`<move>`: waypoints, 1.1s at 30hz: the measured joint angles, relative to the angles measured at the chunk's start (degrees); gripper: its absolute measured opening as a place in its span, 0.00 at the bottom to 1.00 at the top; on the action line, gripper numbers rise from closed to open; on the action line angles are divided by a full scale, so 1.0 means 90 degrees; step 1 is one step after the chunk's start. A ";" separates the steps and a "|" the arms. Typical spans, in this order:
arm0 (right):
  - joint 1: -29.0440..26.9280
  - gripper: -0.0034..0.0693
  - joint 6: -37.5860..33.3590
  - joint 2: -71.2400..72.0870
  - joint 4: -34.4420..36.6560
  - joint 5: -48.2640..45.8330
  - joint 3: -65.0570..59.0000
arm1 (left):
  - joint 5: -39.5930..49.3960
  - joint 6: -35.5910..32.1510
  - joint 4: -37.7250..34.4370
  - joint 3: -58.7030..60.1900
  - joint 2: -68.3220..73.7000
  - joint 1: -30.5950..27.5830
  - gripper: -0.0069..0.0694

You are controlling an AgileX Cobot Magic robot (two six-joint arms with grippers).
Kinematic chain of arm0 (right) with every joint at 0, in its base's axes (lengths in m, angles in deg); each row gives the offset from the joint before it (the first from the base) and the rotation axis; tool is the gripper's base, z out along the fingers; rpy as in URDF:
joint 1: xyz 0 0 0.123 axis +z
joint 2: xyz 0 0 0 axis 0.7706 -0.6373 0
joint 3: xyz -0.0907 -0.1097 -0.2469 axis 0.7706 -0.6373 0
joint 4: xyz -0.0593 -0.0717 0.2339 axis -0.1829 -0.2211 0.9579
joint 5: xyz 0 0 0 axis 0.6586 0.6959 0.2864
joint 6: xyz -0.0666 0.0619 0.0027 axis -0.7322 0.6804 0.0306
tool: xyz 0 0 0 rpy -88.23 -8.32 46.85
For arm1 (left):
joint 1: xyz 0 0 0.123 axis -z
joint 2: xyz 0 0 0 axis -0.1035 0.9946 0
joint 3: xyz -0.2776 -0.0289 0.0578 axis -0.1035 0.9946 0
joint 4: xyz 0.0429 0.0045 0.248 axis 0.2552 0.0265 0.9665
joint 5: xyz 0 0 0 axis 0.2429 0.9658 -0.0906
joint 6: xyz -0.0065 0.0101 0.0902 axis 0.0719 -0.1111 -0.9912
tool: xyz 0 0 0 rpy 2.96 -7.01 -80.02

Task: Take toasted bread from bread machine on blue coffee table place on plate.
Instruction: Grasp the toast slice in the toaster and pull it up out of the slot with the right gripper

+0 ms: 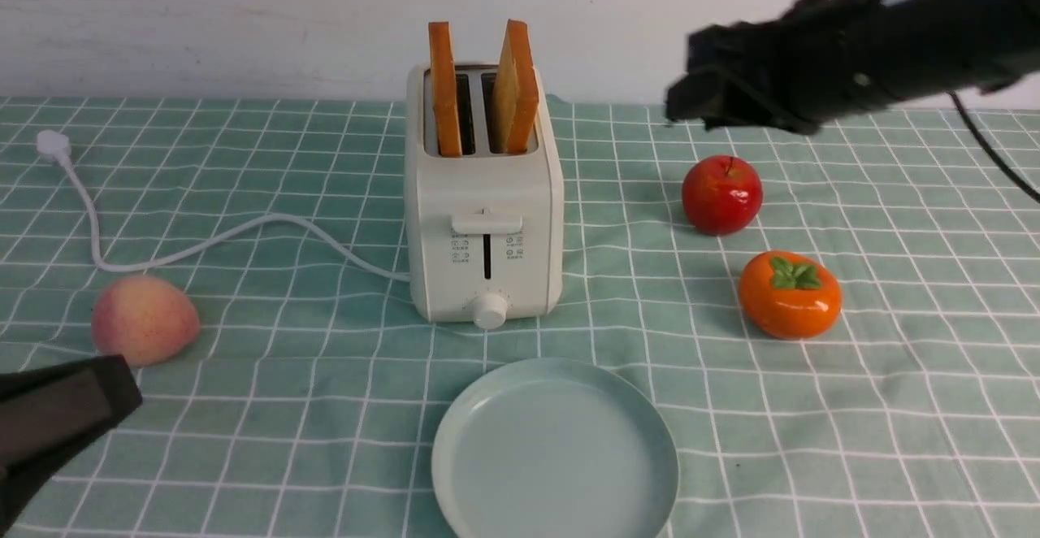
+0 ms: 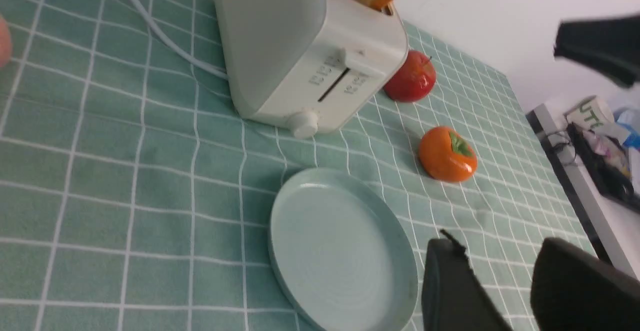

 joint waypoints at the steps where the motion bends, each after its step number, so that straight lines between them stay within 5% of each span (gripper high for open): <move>1: 0.0109 0.53 -0.0102 -0.0239 0.0029 0.0085 0.0297 | 0.0075 -0.0068 -0.0073 0.0000 0.0012 0.0007 0.40; 7: 0.0544 0.69 -0.0377 -0.1538 0.0383 0.0912 0.1422 | 0.0330 -0.0228 -0.0345 0.0000 0.0012 0.0013 0.40; 14: 0.0841 0.69 -0.1058 -0.2523 0.0531 0.2110 0.1558 | 0.0540 -0.0228 -0.0360 0.0000 0.0012 0.0013 0.40; 18: 0.0840 0.58 -0.1395 -0.2885 0.0537 0.2432 0.1564 | 0.0704 -0.0228 -0.0360 0.0000 0.0012 0.0013 0.40; 23: 0.0845 0.18 -0.1470 -0.2837 0.0552 0.2418 0.1564 | 0.0830 -0.0232 -0.0360 0.0000 0.0012 0.0013 0.40; 33: 0.0514 0.20 -0.1500 -0.0915 0.0104 0.1258 0.1599 | 0.0803 -0.0232 -0.0364 0.0000 0.0012 0.0013 0.40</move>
